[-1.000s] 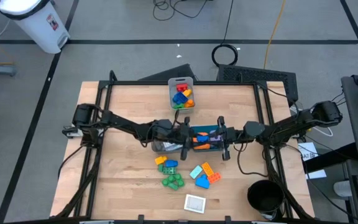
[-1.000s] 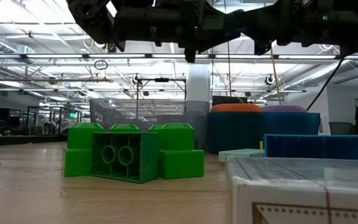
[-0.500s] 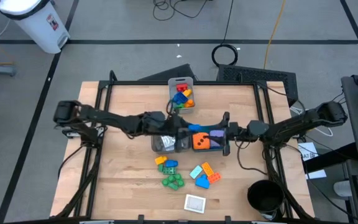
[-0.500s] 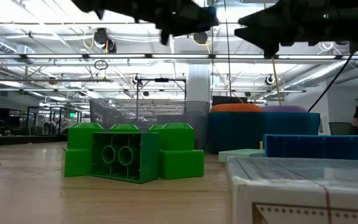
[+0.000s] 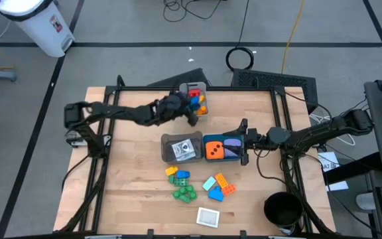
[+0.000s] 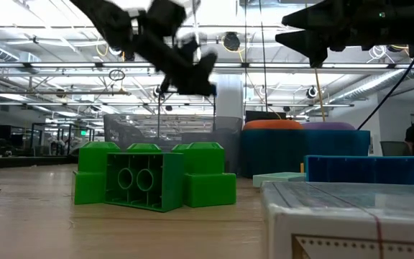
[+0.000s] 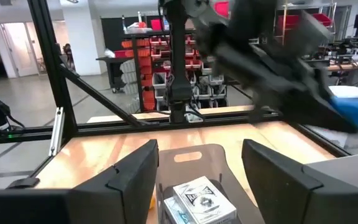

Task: Pick & Place Toys
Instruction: Put the blue game piece into the gray bin, then put the orange game piece into the gray bin, then put the right yellow game piece into the gray bin

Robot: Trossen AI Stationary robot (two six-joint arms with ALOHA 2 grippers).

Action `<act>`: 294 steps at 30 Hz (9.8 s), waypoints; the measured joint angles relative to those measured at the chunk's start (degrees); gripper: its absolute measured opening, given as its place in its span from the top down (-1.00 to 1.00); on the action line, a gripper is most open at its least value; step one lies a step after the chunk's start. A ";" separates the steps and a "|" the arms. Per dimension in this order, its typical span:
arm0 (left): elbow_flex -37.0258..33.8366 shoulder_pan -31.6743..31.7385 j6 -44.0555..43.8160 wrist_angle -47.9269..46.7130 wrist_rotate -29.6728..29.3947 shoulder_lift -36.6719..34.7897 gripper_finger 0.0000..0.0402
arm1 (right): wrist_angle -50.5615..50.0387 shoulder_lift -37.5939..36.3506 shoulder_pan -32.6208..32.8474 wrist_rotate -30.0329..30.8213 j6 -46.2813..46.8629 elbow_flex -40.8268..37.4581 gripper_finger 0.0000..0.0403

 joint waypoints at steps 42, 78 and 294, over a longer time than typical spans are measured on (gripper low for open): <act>-6.75 -6.12 -7.45 -14.02 10.32 -14.29 -0.72 | -26.52 18.19 25.98 1.66 10.13 11.10 -0.21; -7.74 -16.77 -12.93 -6.91 7.66 -13.77 -0.72 | -33.88 31.01 29.63 7.42 10.64 11.08 0.10; -39.21 -22.65 -24.97 14.46 0.59 -37.19 -0.88 | -57.02 27.82 28.28 30.23 16.64 30.62 0.32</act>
